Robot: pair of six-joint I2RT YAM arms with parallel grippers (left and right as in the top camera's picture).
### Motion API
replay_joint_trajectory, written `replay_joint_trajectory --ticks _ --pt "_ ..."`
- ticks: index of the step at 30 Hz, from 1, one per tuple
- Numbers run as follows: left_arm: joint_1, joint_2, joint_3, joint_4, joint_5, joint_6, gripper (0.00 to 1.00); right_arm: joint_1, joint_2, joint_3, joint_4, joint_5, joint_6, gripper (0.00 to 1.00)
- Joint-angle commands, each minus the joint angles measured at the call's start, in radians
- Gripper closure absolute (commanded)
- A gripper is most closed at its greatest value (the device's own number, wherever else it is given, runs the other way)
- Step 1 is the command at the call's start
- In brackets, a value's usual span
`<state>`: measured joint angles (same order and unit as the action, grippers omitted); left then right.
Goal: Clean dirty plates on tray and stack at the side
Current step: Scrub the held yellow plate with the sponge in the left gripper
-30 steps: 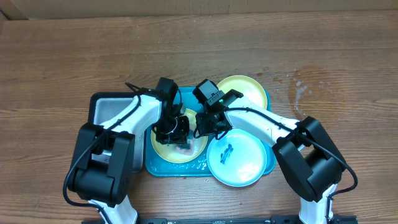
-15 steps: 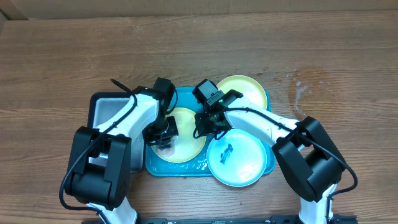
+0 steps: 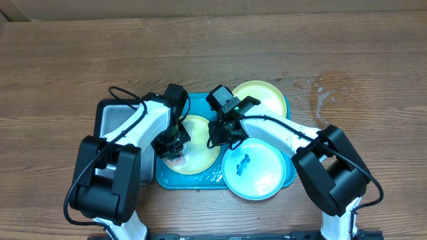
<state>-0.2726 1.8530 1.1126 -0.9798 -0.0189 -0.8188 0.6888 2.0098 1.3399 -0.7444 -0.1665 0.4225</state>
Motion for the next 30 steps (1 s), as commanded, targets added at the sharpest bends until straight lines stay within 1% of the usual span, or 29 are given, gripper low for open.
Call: replay_joint_trajectory --ticks 1,5,7,9,13,16,25,30 --pt "0.037 0.069 -0.046 0.027 -0.144 -0.056 0.96 -0.024 0.013 -0.010 -0.017 0.102 -0.003 0.96" --pt "0.037 0.069 -0.016 0.065 -0.123 -0.068 0.96 -0.024 0.013 -0.010 -0.018 0.102 -0.004 0.96" --pt "0.037 0.069 -0.002 0.101 -0.076 -0.064 0.96 -0.024 0.013 -0.010 -0.017 0.102 -0.004 0.96" --pt "0.037 0.069 0.009 0.164 0.012 -0.024 0.96 -0.024 0.013 -0.010 -0.017 0.102 -0.004 0.96" --pt "0.037 0.069 0.011 0.316 0.252 0.090 0.96 -0.024 0.013 -0.010 -0.017 0.102 -0.005 0.96" --pt "0.037 0.069 0.011 0.370 0.361 0.113 0.96 -0.024 0.013 -0.010 -0.017 0.102 -0.008 0.96" --pt "0.029 0.069 0.011 0.410 0.538 0.179 0.96 -0.024 0.013 -0.010 -0.010 0.101 -0.008 0.96" --pt "0.004 0.069 0.011 0.412 0.572 0.178 0.96 -0.024 0.013 -0.010 -0.010 0.089 -0.008 0.96"
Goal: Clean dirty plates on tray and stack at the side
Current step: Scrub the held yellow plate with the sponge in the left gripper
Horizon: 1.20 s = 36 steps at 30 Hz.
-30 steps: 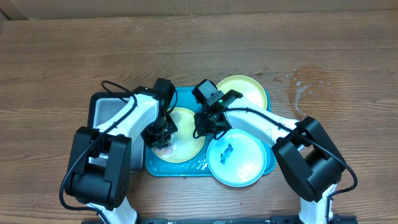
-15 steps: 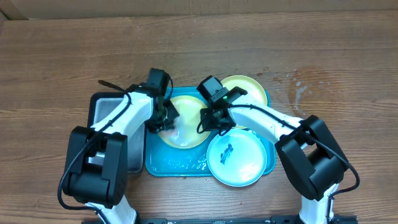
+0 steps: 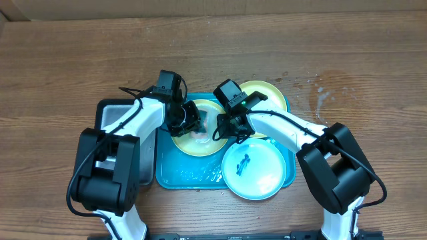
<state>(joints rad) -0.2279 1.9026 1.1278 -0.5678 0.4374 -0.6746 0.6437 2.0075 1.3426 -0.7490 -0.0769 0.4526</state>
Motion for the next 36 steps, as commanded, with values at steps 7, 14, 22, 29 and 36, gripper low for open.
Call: replay_joint_trajectory --ticks 7,14,22,29,36 --pt "-0.097 0.020 -0.004 0.000 0.118 0.032 0.96 0.021 0.015 -0.012 -0.008 -0.007 -0.037 0.96" --pt "-0.112 0.022 -0.004 -0.066 0.017 0.023 0.96 0.021 0.015 -0.012 -0.016 -0.014 -0.037 0.96" --pt "-0.001 0.021 -0.004 -0.255 -0.168 0.108 0.96 0.021 0.015 -0.012 -0.019 -0.014 -0.037 0.96" --pt "0.031 0.012 0.011 -0.327 -0.306 0.134 0.96 0.021 0.015 -0.012 -0.019 -0.014 -0.035 0.96" --pt "0.031 -0.024 0.140 -0.455 -0.374 0.179 0.96 0.021 0.015 -0.012 -0.017 -0.014 -0.034 0.96"
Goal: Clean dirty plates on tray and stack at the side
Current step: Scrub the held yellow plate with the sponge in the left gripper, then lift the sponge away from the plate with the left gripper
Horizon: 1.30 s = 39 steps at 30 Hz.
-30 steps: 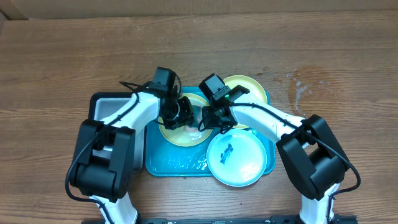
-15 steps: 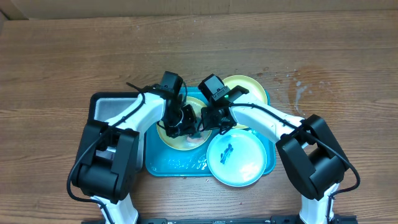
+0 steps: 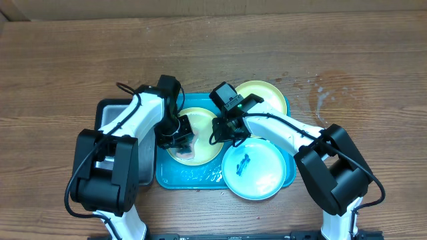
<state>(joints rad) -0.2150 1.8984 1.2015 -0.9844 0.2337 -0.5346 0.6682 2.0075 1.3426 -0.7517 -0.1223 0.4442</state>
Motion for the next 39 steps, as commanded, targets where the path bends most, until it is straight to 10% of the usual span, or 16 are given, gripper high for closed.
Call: replay_joint_trajectory --ticks 1,23,39 --pt "0.018 -0.028 0.091 -0.061 -0.194 0.037 0.96 -0.003 0.015 -0.012 -0.014 0.031 -0.026 0.96" --pt "0.095 -0.310 0.214 -0.485 -0.557 -0.127 0.96 -0.003 0.015 -0.012 0.034 -0.132 -0.075 0.96" --pt "0.136 -0.320 0.078 -0.412 -0.524 -0.107 0.96 -0.022 -0.080 0.021 0.010 -0.260 0.000 0.96"
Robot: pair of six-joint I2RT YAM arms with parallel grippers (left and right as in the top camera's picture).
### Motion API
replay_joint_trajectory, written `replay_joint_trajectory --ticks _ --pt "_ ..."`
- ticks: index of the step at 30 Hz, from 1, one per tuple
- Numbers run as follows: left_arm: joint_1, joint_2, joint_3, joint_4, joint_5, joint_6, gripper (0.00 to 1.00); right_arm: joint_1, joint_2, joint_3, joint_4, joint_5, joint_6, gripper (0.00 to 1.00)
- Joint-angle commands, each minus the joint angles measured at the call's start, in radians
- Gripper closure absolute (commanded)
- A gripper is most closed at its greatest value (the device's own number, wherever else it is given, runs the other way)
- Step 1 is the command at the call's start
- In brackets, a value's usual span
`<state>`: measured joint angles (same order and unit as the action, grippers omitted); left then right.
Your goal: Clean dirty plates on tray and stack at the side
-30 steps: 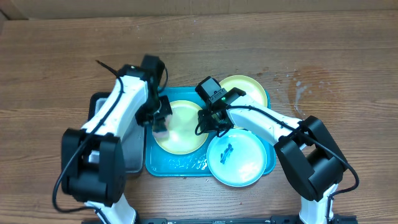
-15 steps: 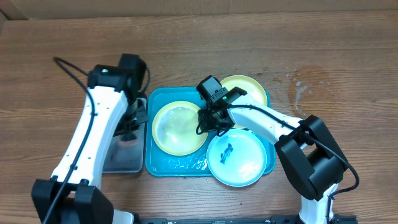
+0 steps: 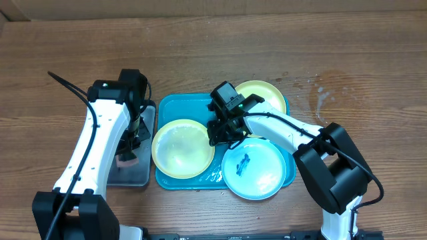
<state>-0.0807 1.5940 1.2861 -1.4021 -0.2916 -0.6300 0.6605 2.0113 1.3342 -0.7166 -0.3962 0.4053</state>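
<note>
A blue tray [image 3: 175, 105] holds three plates. The wet yellow plate [image 3: 181, 149] lies at its left. My right gripper [image 3: 219, 133] is shut on that plate's right rim. A light blue plate [image 3: 261, 179] with a dark blue smear [image 3: 243, 162] sits at the tray's front right. Another yellow plate [image 3: 265, 95] lies at the back right, partly under the right arm. My left gripper [image 3: 131, 148] is off the tray to the left, over a grey pan [image 3: 139, 176], shut on a pink sponge [image 3: 125, 160].
The grey pan stands right against the blue tray's left side. A wet stain [image 3: 321, 97] marks the wooden table to the right of the tray. The right arm stretches across the tray's right half.
My left gripper has moved with the pink sponge from the yellow plate to above the grey pan on the left. The yellow plate now lies uncovered; my right gripper still holds its rim.
The left gripper pressed the sponge on the front of the yellow plate, then on its back part, then on its front again, while the right gripper held the rim. Now the sponge is over the grey pan and the plate looks wet.
</note>
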Motion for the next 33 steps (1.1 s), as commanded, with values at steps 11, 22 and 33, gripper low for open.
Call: replay_joint_trajectory --ticks 11,22,33 --pt "0.002 -0.015 -0.006 0.031 0.005 0.018 0.96 -0.155 -0.251 0.114 -0.223 0.180 0.005 0.96" --pt "0.002 -0.015 -0.006 0.057 0.023 0.033 0.96 -0.166 -0.396 0.115 -0.334 0.499 -0.040 0.96" --pt "0.002 -0.015 -0.006 0.071 0.035 0.051 0.96 -0.130 -0.395 0.114 -0.567 0.409 0.040 0.96"
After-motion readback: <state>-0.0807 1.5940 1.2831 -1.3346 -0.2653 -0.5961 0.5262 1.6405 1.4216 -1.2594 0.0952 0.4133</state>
